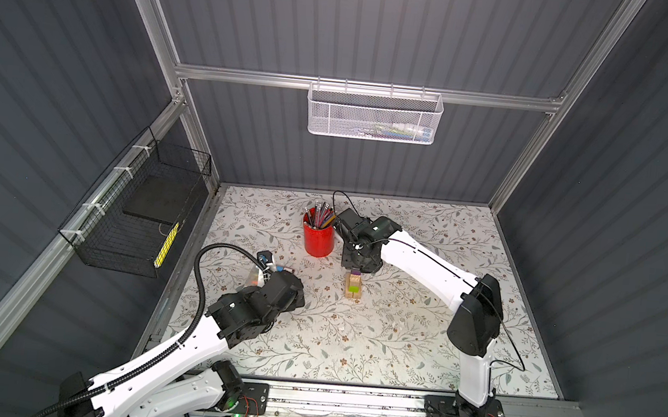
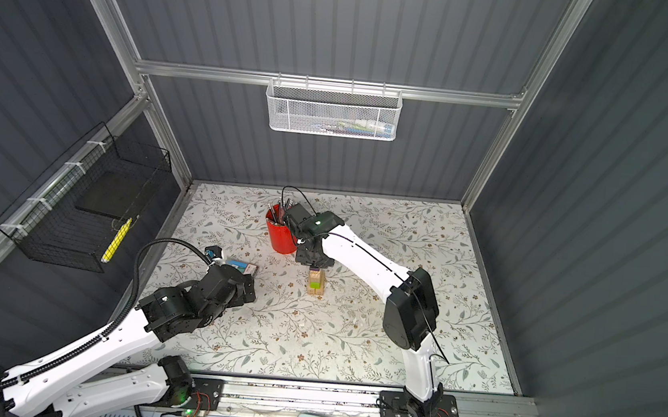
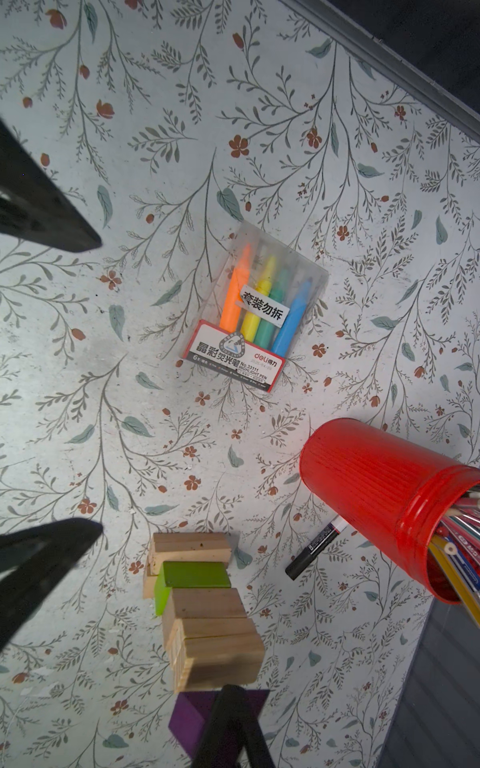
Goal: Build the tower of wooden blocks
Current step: 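Carry the purple block with the right gripper over the stack, then lower the purple block onto the top of the stack with the right gripper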
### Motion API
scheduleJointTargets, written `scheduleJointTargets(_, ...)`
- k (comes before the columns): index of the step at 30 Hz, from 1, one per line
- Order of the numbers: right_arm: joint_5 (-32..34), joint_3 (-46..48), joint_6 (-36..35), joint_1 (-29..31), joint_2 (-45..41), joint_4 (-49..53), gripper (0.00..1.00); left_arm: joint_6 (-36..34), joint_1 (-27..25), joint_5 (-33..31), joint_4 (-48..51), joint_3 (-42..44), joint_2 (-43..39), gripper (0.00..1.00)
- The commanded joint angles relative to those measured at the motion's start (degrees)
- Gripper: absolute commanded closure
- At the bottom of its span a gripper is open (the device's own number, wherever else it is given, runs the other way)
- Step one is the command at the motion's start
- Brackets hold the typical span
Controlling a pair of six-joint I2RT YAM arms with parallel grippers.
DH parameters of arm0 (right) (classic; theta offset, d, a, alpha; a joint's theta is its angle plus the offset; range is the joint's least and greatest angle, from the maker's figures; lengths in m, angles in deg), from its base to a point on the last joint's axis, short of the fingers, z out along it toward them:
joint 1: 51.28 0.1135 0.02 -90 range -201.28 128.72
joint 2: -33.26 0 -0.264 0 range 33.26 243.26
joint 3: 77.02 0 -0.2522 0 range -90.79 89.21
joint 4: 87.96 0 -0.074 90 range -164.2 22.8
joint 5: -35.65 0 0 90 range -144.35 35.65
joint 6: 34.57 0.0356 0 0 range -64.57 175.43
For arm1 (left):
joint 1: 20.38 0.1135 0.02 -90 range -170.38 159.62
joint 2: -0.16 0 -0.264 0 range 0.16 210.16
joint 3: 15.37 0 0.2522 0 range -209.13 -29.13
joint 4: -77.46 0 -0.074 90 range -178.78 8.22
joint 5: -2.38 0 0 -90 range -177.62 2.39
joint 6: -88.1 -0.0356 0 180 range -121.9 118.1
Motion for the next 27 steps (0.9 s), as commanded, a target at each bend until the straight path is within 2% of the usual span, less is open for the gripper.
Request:
scheduleJointTargets(1, 1.8, -1.6, 0.7, 0.2, 0.6, 1.6, 0.73, 0.8, -0.2, -1.2, 1.1, 0.5, 0.3, 0.00)
scheduleJointTargets(27, 2.2, -2.7, 1.0, -0.7, 4.1, 2.3, 0.69, 0.6, -0.1, -1.3, 0.9, 0.1, 1.4, 0.00)
